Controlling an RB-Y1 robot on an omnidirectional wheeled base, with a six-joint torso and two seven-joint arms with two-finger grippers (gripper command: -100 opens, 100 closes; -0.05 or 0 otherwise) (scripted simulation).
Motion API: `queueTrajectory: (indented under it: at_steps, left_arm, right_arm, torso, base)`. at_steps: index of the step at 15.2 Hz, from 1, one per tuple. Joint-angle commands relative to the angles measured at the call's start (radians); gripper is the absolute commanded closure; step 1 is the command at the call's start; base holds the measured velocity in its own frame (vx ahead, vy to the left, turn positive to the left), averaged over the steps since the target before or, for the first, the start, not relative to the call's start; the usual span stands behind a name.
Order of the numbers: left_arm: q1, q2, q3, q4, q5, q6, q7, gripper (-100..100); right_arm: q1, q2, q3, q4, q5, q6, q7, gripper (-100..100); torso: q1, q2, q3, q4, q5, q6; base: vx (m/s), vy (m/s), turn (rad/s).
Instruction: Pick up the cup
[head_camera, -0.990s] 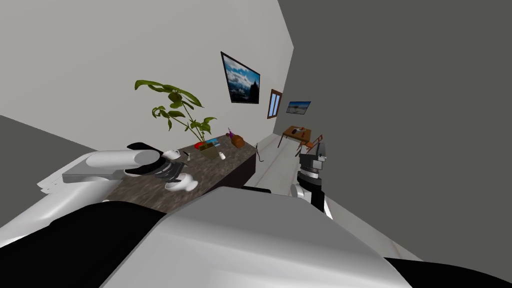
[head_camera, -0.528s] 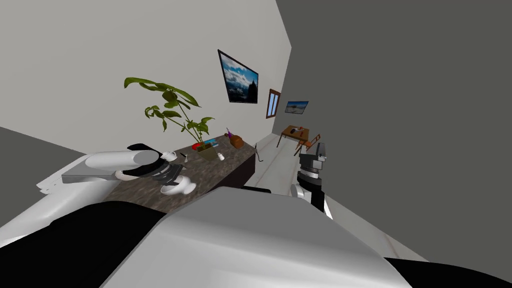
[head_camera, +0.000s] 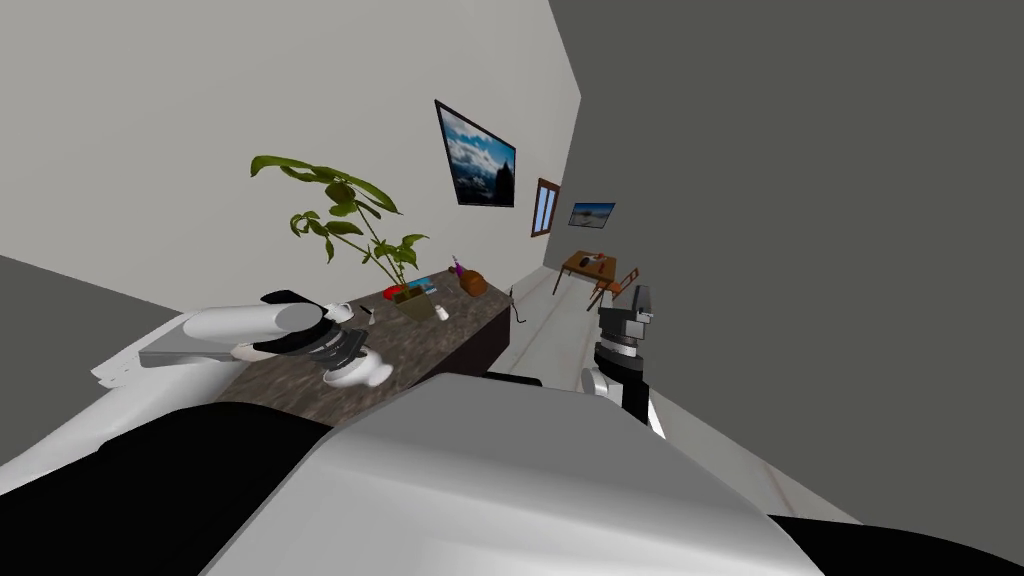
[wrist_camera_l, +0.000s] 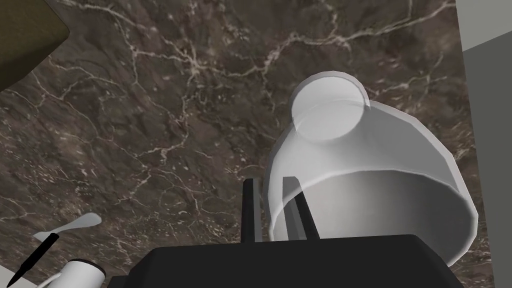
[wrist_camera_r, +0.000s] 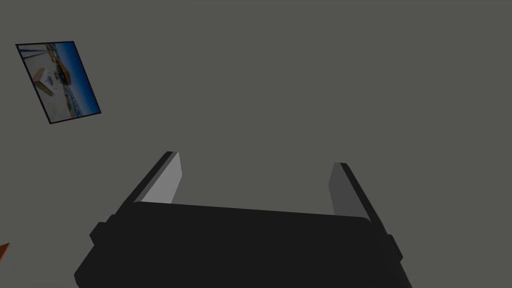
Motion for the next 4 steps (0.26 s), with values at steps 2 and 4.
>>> queueTrajectory:
  at_steps: [2, 4]
  left_arm:
    - [0.008, 0.016, 0.031, -0.032, 0.027, 0.038, 0.013, 100]
    - [0.007, 0.017, 0.03, -0.03, 0.027, 0.036, 0.012, 100]
  right_arm:
    - [0.0, 0.0, 0.0, 0.0, 0.0, 0.0, 0.0, 0]
    - [0.0, 0.0, 0.0, 0.0, 0.0, 0.0, 0.0, 0]
  torso:
    - [0.0, 0.0, 0.0, 0.0, -0.001, 0.0]
    - [-0.001, -0.001, 0.0, 0.0, -0.001, 0.0]
  base:
    - [0.017, 0.003, 0.066]
    - [0.024, 0.002, 0.036]
